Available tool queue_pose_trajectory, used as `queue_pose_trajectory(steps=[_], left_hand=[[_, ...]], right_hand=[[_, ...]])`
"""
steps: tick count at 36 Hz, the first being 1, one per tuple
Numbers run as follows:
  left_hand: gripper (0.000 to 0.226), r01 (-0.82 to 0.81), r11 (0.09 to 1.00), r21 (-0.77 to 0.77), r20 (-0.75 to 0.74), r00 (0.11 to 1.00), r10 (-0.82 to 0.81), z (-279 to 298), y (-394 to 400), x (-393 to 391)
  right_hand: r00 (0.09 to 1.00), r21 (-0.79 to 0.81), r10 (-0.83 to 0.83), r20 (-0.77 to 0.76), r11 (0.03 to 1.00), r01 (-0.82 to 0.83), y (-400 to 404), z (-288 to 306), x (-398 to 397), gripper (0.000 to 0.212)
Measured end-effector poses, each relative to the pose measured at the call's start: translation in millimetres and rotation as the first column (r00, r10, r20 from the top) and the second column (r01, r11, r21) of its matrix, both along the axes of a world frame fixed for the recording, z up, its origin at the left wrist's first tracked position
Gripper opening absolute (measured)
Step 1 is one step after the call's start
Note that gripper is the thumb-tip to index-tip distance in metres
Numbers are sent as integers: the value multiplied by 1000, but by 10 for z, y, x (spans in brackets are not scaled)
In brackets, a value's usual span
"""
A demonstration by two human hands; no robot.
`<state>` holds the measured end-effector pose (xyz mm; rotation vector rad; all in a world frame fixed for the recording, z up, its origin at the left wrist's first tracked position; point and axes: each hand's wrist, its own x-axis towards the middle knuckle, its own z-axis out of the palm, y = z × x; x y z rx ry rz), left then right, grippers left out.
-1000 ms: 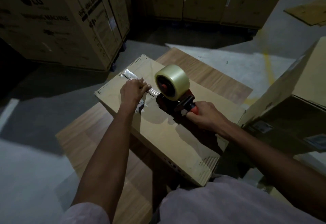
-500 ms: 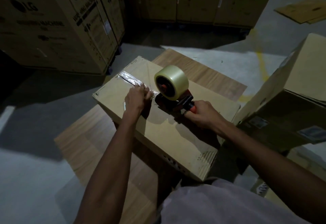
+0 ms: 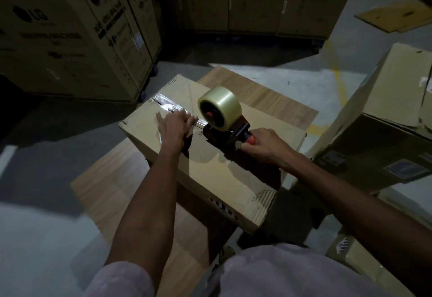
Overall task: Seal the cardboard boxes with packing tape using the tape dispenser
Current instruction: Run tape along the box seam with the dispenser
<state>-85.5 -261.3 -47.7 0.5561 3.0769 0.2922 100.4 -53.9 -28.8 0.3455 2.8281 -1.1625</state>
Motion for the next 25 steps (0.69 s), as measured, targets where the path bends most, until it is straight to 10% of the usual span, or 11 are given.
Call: queue_pose_trajectory(steps=[25], left_hand=[[47,-6,1000,-8,46,999,6,-144,213,222]], right_hand=[[999,-111,5,49,994,1,111,72,206,33]])
